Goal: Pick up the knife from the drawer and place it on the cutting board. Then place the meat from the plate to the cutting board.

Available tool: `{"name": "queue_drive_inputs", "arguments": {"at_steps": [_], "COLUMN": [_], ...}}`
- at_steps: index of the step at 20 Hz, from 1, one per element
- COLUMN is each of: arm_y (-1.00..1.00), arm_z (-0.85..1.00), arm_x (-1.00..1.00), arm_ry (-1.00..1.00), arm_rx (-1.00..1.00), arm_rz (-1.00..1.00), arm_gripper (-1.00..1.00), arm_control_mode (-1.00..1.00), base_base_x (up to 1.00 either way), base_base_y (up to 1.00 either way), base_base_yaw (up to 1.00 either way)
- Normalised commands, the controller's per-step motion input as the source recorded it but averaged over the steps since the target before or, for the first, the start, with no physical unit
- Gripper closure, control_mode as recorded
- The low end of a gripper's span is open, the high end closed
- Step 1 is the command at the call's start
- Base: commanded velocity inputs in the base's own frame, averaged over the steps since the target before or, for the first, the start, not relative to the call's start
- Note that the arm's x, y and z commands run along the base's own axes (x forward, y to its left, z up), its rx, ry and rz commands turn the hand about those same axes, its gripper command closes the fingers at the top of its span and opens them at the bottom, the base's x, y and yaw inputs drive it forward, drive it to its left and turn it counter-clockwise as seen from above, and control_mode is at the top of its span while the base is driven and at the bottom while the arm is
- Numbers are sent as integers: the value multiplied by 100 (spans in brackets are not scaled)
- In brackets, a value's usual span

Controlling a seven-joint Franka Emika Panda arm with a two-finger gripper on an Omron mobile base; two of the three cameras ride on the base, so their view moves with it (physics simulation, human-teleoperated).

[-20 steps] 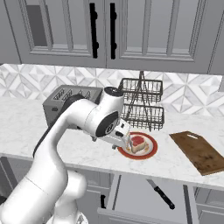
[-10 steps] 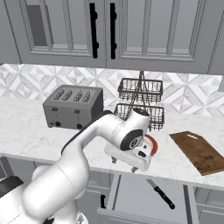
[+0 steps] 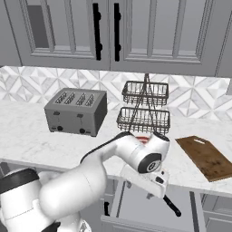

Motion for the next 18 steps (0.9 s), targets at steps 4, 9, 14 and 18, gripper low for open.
{"name": "queue_drive_inputs", "arguments": {"at_steps": [4,9,14,18], "arm_y": [-30,-24,-35,-19], "arm_z": [-34,-60,-46,-2], "arm_x": [-21,0,-1,16], "arm_ry": [-5,0,-7,0], "arm_rx": [12,12,13,7], "arm_rz": [0,3,6,4], "arm_gripper": [-100,-100,-100,-100], "arm_control_mode": [-100,-100,-100,-100], "base_base_x": [0,0,0,0], "base_base_y": [0,0,0,0], "base_base_yaw": [0,0,0,0]}}
